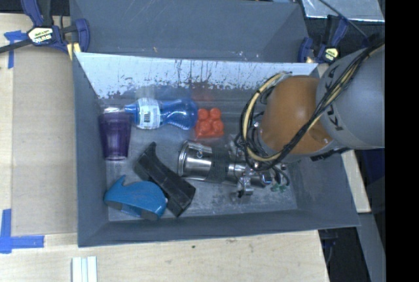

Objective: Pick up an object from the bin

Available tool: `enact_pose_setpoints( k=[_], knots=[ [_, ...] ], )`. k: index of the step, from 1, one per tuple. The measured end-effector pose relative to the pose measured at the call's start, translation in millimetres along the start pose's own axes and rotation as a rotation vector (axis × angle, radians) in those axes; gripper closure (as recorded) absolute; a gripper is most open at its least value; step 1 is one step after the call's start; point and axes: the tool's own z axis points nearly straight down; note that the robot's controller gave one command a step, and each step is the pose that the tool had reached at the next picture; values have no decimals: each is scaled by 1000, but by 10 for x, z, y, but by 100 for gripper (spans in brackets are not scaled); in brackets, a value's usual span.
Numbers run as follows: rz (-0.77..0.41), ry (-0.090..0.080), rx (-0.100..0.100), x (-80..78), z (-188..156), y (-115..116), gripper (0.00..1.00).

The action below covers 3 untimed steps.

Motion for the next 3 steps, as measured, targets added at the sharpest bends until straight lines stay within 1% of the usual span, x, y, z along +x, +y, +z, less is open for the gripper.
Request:
enact_pose_setpoints(
  k=[1,2,3],
  knots=[
    [-45,0,0,-181,-43,22,0],
    [-24,3,0,-2,-1028,35,0],
    [-9,-5,0,-132,-276,-63,0]
  ],
)
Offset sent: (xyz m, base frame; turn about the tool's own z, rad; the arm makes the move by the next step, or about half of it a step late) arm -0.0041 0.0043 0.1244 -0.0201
